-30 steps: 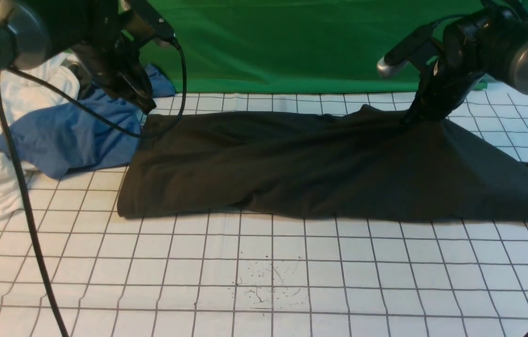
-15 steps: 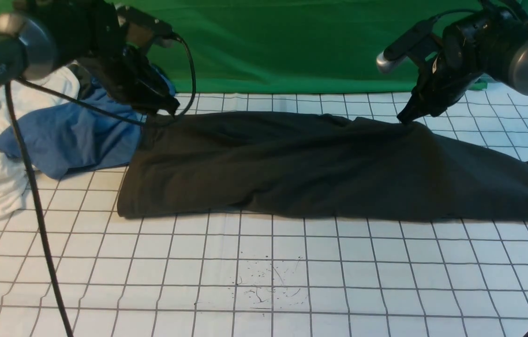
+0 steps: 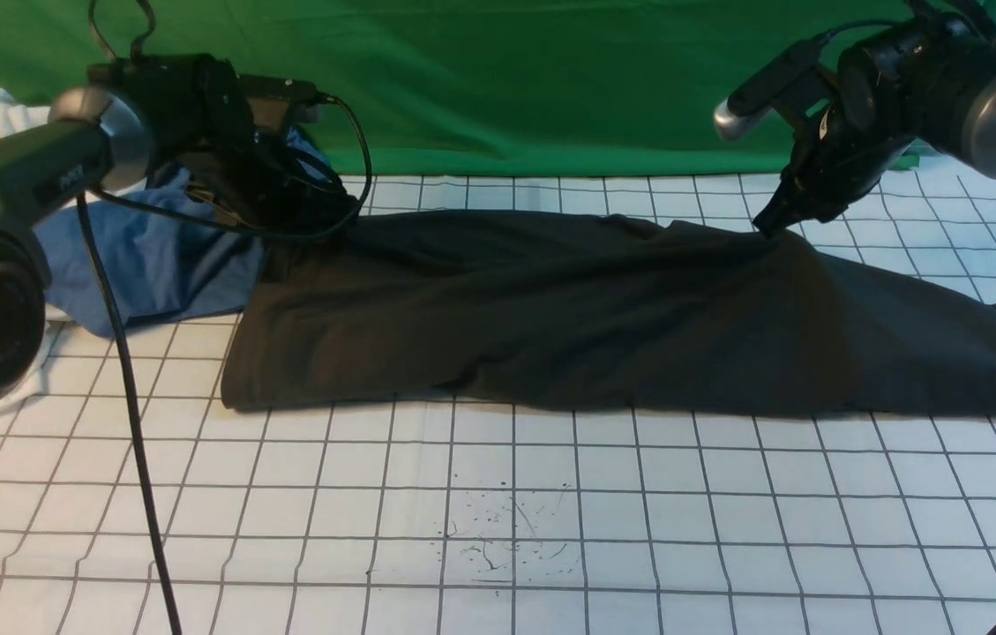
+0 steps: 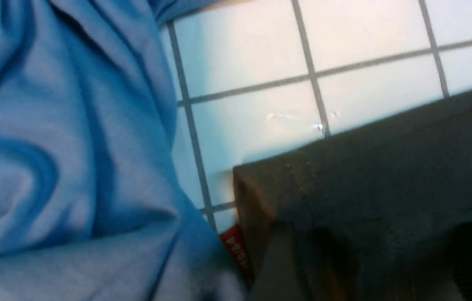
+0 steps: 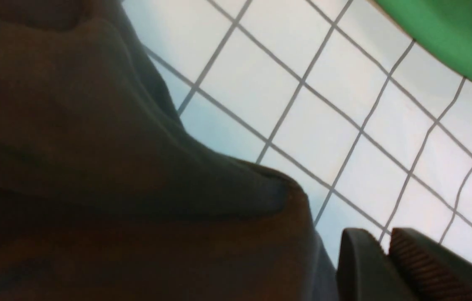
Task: Fold a long-sleeved shirt over a white checkered tablecloth.
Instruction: 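Fold the black garment in half by bringing its near edge over to the far edge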
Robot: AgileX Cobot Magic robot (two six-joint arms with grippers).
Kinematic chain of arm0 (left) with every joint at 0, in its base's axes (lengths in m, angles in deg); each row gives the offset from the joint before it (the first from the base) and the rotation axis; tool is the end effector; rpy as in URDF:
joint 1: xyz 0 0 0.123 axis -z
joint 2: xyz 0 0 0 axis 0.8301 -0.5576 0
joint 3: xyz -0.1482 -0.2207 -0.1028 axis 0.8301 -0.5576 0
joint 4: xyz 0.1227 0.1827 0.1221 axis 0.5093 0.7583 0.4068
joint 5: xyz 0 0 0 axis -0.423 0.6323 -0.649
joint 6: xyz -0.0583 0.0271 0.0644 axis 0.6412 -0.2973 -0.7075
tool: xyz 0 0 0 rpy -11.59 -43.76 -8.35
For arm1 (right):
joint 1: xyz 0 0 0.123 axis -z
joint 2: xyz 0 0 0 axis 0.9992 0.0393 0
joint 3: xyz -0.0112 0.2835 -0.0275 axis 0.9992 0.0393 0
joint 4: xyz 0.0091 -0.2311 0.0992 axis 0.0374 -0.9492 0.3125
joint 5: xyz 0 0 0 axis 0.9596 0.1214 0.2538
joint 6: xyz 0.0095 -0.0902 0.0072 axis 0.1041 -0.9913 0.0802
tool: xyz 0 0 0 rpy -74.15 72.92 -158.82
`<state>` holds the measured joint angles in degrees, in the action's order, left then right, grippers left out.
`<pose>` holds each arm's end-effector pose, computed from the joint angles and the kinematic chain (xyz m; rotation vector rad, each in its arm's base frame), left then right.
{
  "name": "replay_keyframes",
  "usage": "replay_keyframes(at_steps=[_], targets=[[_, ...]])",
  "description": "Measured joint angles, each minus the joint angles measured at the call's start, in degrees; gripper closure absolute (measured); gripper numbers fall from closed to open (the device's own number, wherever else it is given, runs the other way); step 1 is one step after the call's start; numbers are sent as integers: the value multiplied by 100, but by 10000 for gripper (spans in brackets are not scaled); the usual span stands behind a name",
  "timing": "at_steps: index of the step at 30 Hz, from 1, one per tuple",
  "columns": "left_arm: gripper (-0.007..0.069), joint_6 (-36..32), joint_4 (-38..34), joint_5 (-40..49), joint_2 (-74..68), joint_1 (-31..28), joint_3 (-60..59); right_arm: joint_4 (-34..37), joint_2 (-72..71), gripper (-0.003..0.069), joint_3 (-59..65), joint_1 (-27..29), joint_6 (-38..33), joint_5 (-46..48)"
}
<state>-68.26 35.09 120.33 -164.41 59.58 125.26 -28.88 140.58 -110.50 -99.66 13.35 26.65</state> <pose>0.5253 -0.0425 0.1744 0.2488 2.5277 -0.1328 0.4990 0.0912 0.2236 -0.7888 2.3581 -0.3079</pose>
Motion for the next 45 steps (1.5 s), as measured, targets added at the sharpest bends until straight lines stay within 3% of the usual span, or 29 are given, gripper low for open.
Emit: replay_keyframes(at_steps=[9,16,31,39,45], targets=[[470,-249,-158,2,-6,0,44,0,0,515,0,0,0,37],[632,-369,-158,2,-6,0,44,0,0,515,0,0,0,103],[645,-446,203,891,146,-79,1278,-6,0,502,0,0,0,121],[645,-423,215,991,160,-318,1358,-6,0,491,0,0,0,121],[645,-341,142,725,132,-476,1358,-6,0,426,0,22,214,121]])
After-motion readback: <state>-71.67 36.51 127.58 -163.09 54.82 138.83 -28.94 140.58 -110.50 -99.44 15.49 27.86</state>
